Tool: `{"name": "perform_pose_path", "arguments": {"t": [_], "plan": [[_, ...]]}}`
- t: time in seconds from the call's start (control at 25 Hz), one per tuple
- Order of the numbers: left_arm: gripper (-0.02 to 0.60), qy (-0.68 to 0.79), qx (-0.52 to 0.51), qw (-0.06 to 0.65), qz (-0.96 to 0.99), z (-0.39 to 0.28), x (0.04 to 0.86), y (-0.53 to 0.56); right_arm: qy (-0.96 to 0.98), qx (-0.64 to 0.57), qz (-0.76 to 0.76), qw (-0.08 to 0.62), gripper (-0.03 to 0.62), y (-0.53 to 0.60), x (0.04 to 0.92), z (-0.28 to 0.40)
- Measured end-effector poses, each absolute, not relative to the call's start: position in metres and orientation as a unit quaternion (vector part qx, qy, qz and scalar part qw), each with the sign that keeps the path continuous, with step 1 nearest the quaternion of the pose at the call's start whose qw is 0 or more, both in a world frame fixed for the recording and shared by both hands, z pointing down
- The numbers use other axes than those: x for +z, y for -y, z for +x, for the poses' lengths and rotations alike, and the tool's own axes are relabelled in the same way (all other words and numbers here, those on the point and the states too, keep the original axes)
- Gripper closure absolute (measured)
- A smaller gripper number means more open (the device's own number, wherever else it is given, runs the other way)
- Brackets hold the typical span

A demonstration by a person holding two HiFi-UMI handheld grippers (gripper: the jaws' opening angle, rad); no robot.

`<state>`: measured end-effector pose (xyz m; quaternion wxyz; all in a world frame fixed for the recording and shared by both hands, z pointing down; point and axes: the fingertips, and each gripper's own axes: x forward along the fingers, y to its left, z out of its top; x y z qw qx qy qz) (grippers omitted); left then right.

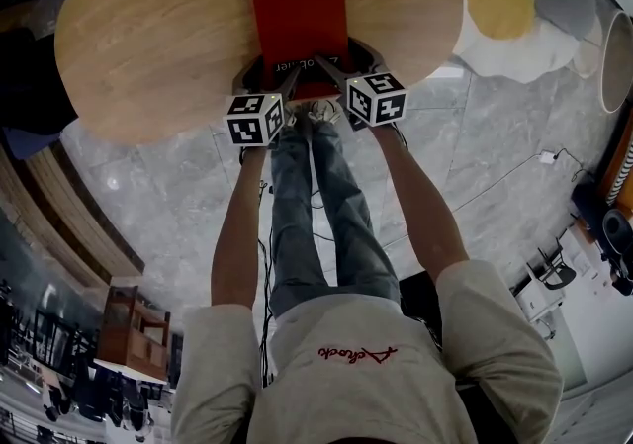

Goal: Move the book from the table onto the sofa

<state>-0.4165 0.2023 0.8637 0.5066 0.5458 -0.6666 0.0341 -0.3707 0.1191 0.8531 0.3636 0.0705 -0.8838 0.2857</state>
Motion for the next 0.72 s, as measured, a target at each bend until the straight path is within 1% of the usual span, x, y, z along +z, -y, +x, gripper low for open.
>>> {"name": "perform_pose_path", "arguments": {"t": [0.36, 0.44, 0.72], "plan": [[0.267, 0.673, 0.036, 0.502, 0.542, -0.417, 0.862, -0.205, 0.882, 0.273, 0.084, 0.374, 0.307, -0.122, 0.851, -0.371], [0.287, 0.674, 0.034, 0.501, 0.542, -0.417, 0.861, -0.203, 0.884, 0.269, 0.089, 0.372, 0.307, -0.121, 0.849, -0.372], [0.287, 0.682, 0.025, 0.494, 0.539, -0.418, 0.849, -0.203, 0.891, 0.252, 0.097, 0.364, 0.307, -0.119, 0.833, -0.375]]}}
